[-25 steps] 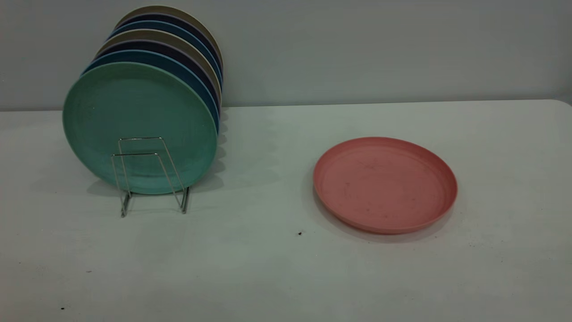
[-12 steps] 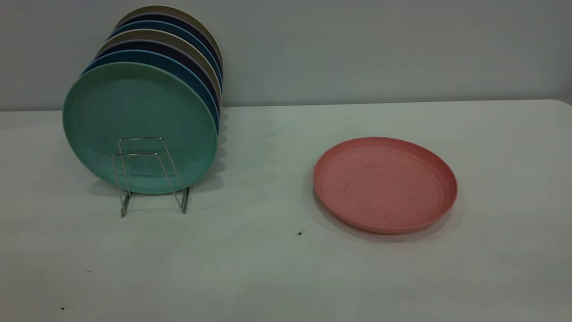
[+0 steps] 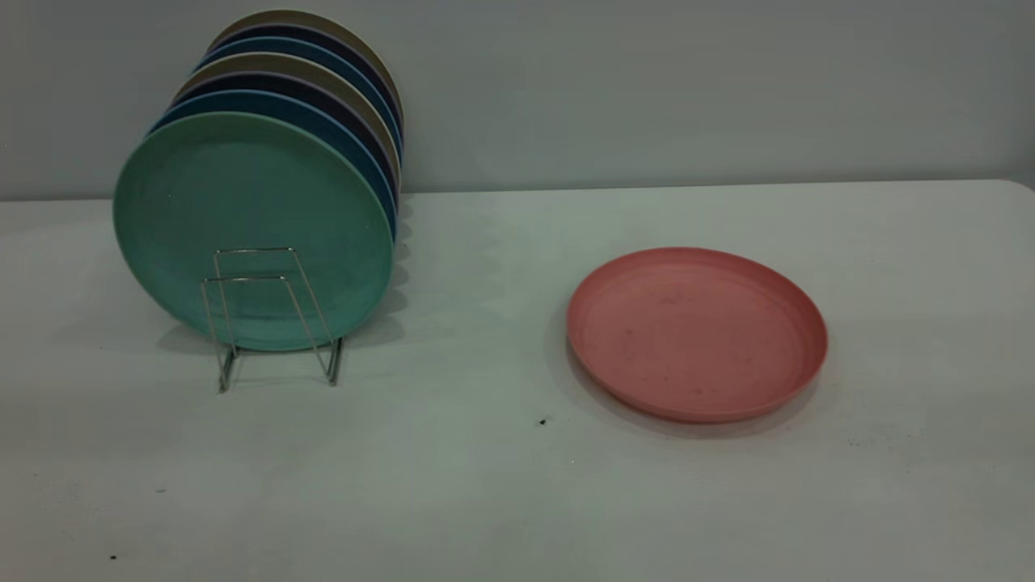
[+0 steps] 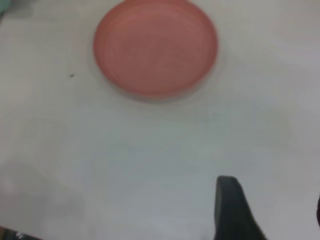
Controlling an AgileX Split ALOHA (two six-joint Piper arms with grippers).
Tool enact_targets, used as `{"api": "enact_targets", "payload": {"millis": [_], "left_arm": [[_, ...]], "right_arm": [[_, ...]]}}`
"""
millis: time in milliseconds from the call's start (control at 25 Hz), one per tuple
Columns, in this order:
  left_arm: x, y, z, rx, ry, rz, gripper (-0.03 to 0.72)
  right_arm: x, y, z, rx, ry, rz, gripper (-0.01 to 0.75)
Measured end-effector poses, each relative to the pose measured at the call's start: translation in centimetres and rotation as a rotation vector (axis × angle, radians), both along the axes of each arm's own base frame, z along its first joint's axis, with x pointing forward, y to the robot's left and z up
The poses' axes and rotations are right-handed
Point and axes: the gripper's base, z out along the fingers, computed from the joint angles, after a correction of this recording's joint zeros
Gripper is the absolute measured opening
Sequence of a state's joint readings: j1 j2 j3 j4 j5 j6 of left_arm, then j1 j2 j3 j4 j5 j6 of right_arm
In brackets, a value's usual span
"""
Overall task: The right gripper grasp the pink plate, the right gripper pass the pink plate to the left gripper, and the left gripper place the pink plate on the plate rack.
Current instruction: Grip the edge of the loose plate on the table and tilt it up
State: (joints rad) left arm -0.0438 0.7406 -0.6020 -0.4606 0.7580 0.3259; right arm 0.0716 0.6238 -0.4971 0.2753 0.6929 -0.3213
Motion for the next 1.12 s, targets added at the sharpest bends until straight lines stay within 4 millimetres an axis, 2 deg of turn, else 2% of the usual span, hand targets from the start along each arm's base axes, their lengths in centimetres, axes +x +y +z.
{"api": "enact_targets", "payload": {"millis": [200,440,760,960,1120], "left_arm": [[2.8,-0.3,-0.4,0.01,0.043,-0.038,0.43],[4.3,-1.0,-1.2,-0.04,0.067,-0.107,0.422],[4.6,-1.2,-1.1,-0.057,0.039,-0.115,0.416],[4.5,-1.2,-1.1,-0.056,0.042,-0.124,0.416],[4.3,-1.3,-1.2,-0.058,0.057,-0.136,0.416]], "right_arm": [[3.2,0.6,-1.2,0.047,0.04,0.015,0.419],[7.0,1.2,-3.6,0.087,0.129,0.021,0.419],[13.1,2.2,-5.4,0.118,0.226,0.059,0.419],[17.1,2.2,-8.2,0.127,0.322,0.037,0.419],[19.8,1.0,-10.7,0.15,0.384,-0.018,0.419]]}}
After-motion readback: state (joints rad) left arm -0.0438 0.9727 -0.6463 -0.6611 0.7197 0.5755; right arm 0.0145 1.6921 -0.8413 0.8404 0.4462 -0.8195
